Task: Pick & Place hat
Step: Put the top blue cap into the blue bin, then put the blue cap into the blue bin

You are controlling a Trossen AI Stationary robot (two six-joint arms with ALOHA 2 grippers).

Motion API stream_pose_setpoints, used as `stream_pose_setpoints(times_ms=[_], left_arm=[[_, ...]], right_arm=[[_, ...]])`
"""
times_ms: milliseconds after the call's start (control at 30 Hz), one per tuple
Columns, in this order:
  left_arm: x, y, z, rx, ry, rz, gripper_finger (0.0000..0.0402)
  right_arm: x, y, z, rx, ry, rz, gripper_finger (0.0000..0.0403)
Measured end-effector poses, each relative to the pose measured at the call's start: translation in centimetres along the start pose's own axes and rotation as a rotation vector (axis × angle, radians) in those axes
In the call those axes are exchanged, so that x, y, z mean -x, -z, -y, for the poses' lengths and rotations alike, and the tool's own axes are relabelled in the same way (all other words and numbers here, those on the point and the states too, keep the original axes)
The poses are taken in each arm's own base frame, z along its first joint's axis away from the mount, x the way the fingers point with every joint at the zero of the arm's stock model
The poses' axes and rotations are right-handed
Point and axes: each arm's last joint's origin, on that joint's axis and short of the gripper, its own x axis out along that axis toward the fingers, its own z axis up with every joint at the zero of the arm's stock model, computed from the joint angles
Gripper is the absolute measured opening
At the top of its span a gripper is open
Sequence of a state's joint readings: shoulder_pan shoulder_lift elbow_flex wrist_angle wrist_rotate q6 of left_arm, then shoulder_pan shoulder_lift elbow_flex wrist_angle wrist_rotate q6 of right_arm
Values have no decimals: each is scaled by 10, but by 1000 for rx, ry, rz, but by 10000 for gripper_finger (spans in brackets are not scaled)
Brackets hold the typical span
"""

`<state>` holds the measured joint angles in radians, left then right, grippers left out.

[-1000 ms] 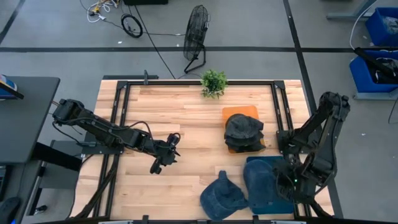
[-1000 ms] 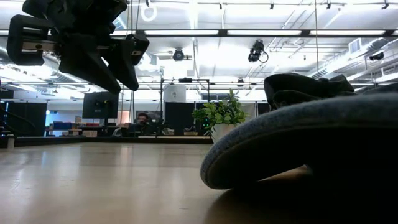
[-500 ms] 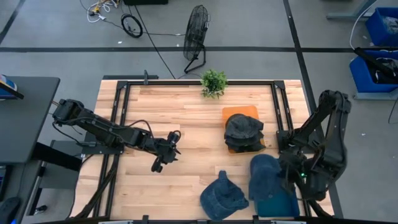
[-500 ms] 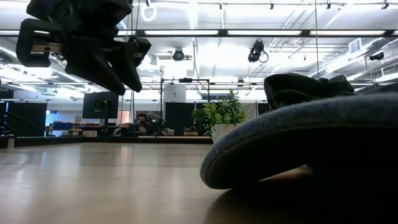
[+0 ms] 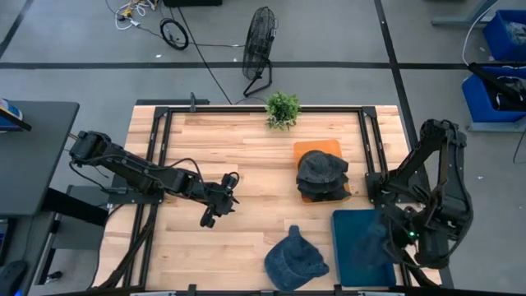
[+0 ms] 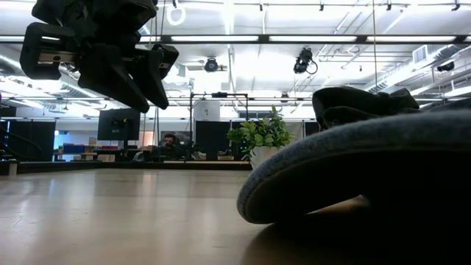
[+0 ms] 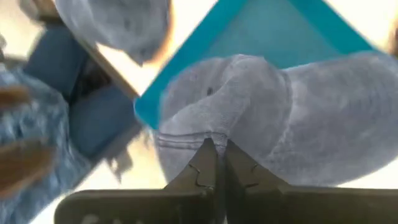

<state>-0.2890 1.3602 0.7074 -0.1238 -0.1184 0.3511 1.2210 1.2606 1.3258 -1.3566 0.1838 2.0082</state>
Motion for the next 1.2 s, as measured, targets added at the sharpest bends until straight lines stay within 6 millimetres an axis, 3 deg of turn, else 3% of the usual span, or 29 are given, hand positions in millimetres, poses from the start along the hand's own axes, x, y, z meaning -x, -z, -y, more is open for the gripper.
stream_pose_setpoints(times_ms=[100,233,400,600,900,1200], left_arm=[[0,0,0,0,0,0,142],[0,0,0,0,0,0,142],[0,0,0,30,1,0,142],[0,0,0,26,1,-1,142],[0,0,0,26,0,0,142],[0,0,0,25,0,0,142]], right_arm=[[-14,-2,5,13,17,87,5],[-36,-1,15,23,92,93,5],[-71,4,19,22,50,69,7],[-101,6,27,11,15,47,44],[-113,7,41,-101,154,-84,112],[-107,-14,29,-65,11,-13,147]])
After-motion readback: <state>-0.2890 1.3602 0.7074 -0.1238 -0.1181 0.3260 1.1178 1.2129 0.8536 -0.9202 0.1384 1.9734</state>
